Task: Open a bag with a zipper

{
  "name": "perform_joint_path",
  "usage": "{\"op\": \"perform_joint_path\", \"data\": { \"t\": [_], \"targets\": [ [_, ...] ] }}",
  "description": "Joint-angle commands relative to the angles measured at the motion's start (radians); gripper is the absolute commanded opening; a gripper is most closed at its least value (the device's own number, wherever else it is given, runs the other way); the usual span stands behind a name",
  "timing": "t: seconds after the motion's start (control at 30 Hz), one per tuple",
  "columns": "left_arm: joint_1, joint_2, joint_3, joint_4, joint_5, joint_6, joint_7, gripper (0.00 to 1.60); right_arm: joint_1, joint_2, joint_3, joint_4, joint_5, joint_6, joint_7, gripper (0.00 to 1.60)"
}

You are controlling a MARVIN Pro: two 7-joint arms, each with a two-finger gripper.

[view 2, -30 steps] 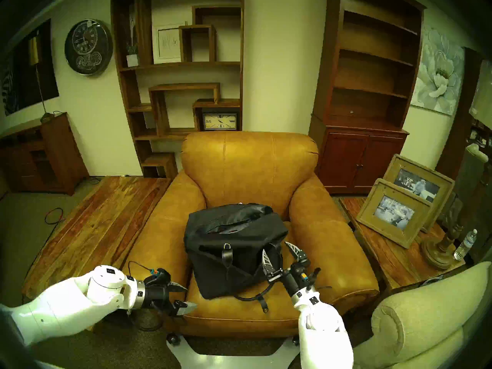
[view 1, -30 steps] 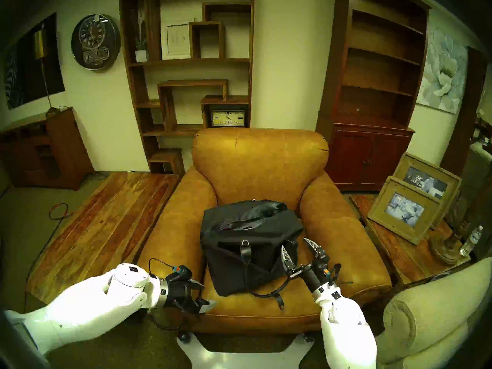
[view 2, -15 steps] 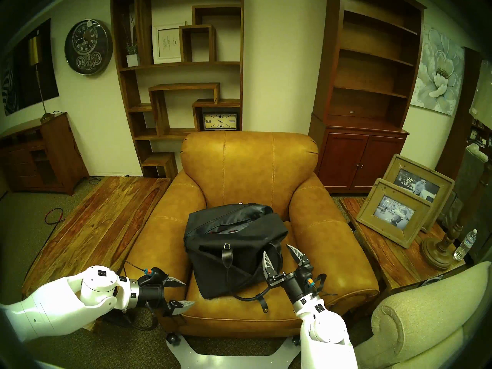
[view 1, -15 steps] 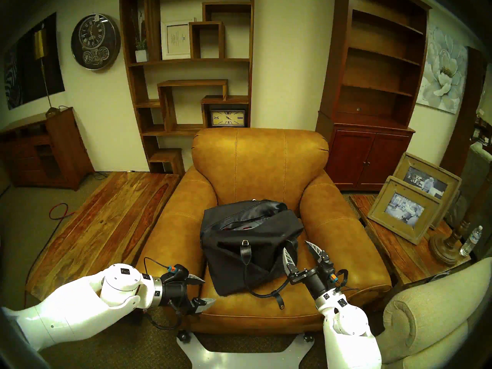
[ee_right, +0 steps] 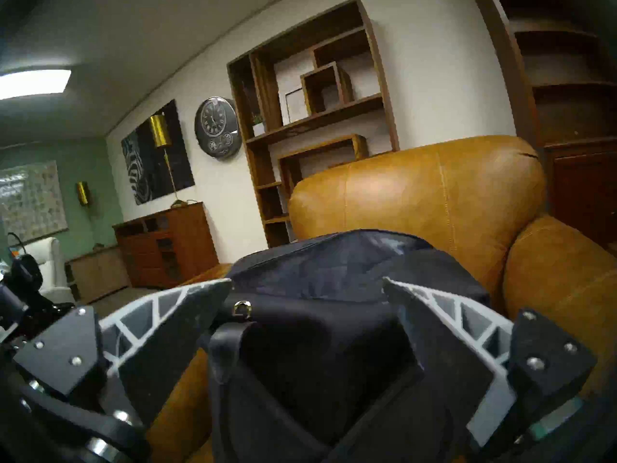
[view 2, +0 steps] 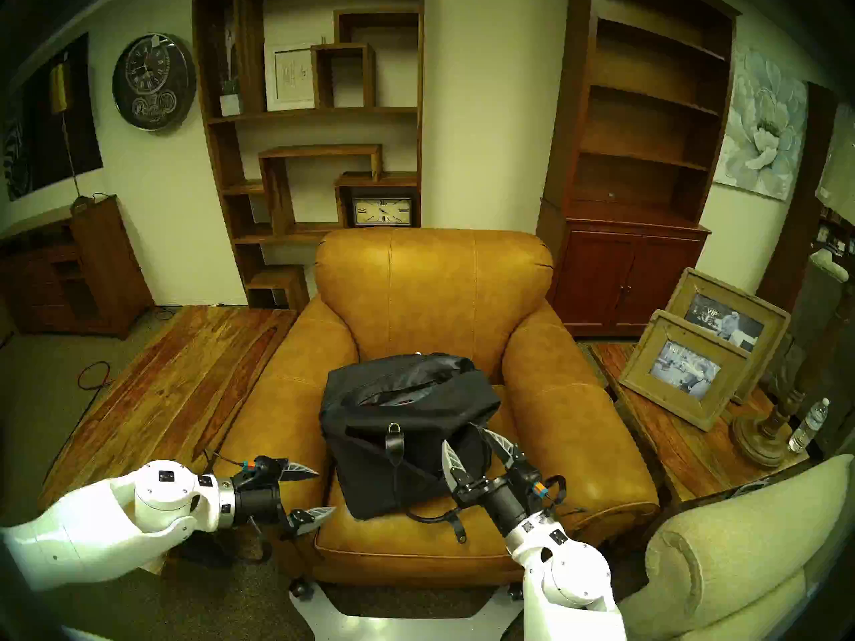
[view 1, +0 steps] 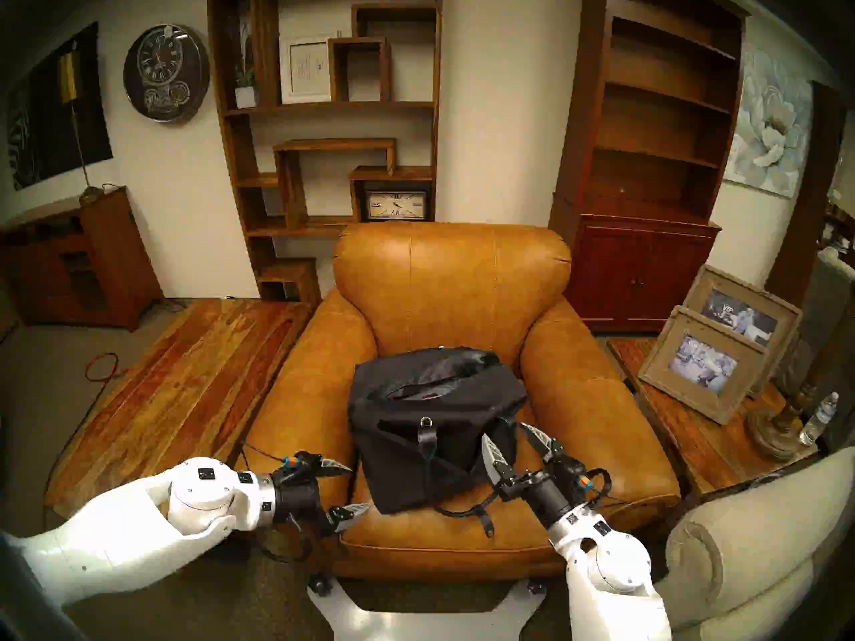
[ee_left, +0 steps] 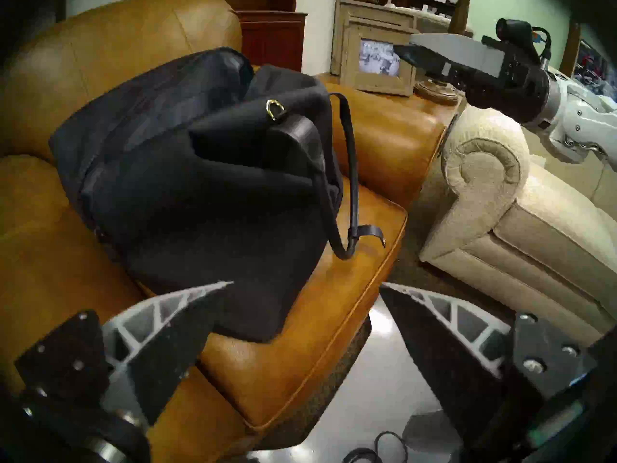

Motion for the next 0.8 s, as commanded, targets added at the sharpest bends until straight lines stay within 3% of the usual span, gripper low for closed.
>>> {"op": "perform_joint_path", "data": {
  "t": [0.0,0.23,0.27,0.3,0.43,0.77],
  "targets": [
    [0.039,0.01,-0.015,-0.031,0.013,-0.086,0.025,1.6,-0.068,0.023,-0.011,-0.109,0.018,0.113,0.031,1.6],
    [0.08,0.023,-0.027,-0.037,0.05,-0.177,0.078,1.6,-0.141,0.048,0.017,-0.202,0.027,0.273,0.02,1.6],
    [0.082,0.023,-0.027,-0.037,0.051,-0.183,0.079,1.6,-0.141,0.05,0.018,-0.196,0.034,0.257,0.024,1.6],
    [0.09,0.025,-0.03,-0.038,0.058,-0.205,0.09,1.6,-0.154,0.058,0.02,-0.226,0.03,0.305,0.024,1.6],
    [0.108,0.023,-0.039,-0.042,0.065,-0.258,0.111,1.6,-0.179,0.071,0.019,-0.28,0.018,0.386,0.014,1.6],
    [0.135,0.006,-0.038,-0.025,0.098,-0.35,0.155,1.6,-0.206,0.093,0.006,-0.368,0.017,0.581,-0.054,1.6]
  ]
}}
